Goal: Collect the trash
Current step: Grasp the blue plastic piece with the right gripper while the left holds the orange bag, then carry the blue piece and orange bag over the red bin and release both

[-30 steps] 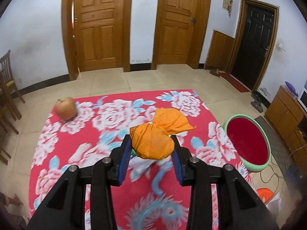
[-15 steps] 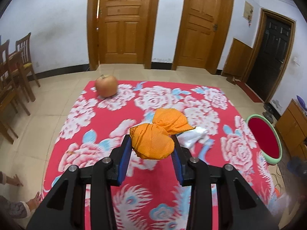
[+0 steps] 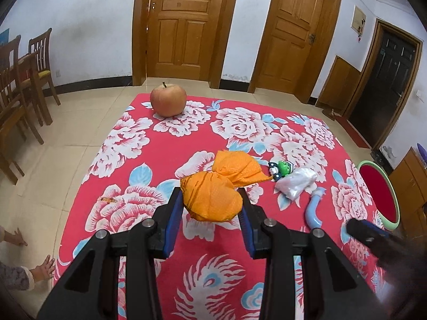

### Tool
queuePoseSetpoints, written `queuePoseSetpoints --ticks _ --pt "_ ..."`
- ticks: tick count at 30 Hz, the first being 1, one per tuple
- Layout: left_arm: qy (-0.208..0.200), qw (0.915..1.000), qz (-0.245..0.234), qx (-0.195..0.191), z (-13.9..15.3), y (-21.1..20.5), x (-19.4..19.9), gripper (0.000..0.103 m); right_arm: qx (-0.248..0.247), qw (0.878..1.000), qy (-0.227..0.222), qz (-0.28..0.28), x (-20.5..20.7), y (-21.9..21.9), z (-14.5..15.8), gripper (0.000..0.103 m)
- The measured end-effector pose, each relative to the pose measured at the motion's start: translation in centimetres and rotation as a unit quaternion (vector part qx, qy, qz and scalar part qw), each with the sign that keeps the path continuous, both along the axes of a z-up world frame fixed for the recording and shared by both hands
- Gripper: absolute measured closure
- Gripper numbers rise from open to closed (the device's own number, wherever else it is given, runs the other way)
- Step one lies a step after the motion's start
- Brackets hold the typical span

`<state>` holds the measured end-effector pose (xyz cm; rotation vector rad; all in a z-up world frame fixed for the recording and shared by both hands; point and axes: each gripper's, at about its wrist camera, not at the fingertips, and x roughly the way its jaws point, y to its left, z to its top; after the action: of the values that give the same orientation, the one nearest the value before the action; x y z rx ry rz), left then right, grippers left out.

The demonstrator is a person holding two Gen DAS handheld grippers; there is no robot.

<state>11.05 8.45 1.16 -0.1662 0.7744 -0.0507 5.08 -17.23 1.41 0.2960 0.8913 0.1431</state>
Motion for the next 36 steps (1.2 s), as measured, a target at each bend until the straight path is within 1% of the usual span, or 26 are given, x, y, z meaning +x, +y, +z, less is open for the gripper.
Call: queuePoseSetpoints --ticks 5,7,9,14,15,16,18,20,22,28,32,36 --pt "0.0 1.0 -0.001 -0.002 -0.3 0.2 0.0 0.063 -0.013 0.999 0.025 0.021 1.9 2.1 -2.2 0.058" --pt "0.002 1.0 -0.003 -0.007 -0.5 0.3 0.1 0.063 -0.016 0.999 0.031 0.028 2.3 2.6 -2.9 0.065" --pt "0.002 0.9999 -0.006 -0.01 -0.6 0.2 0.1 0.063 -0.018 0.999 0.037 0.031 2.8 3.1 -3.5 0.068" --pt "0.001 0.9999 -0.01 -0.013 -0.8 0.0 0.2 0.063 -0.032 0.998 0.034 0.038 3.5 3.8 -4.1 0.081" --pt "0.002 0.9999 -0.01 -0.013 -0.8 0.1 0.2 0.063 -0.034 0.998 0.034 0.039 3.6 3.8 -4.2 0.087" --pt "0.002 0.9999 -0.011 -0.013 -0.8 0.0 0.2 0.063 -0.035 0.998 0.033 0.04 3.6 3.8 -4.2 0.089" --pt "0.002 0.9998 -0.011 -0.014 -0.8 0.0 0.2 0.063 -0.037 0.998 0.03 0.045 3.5 3.8 -4.2 0.089" --pt "0.0 0.9998 -0.012 -0.015 -0.6 -0.1 0.0 0.063 -0.028 0.999 0.025 0.04 3.1 3.4 -3.9 0.09" --pt "-0.003 0.9998 -0.014 -0.014 -0.4 -0.3 -0.2 0.063 -0.017 0.999 0.011 0.035 2.4 2.9 -3.0 0.09" --pt "-0.014 0.9993 -0.027 -0.023 0.8 -1.0 -1.1 0.063 -0.012 0.999 -0.035 0.02 0.1 0.7 1.1 0.09" --pt "-0.022 0.9983 -0.049 -0.024 2.1 -2.3 -1.5 0.063 -0.014 0.998 -0.052 0.014 -1.3 -1.3 3.7 0.09" --pt "-0.031 0.996 -0.077 -0.032 3.7 -3.9 -1.8 0.063 -0.028 0.997 -0.072 0.004 -2.3 -3.1 6.4 0.09"
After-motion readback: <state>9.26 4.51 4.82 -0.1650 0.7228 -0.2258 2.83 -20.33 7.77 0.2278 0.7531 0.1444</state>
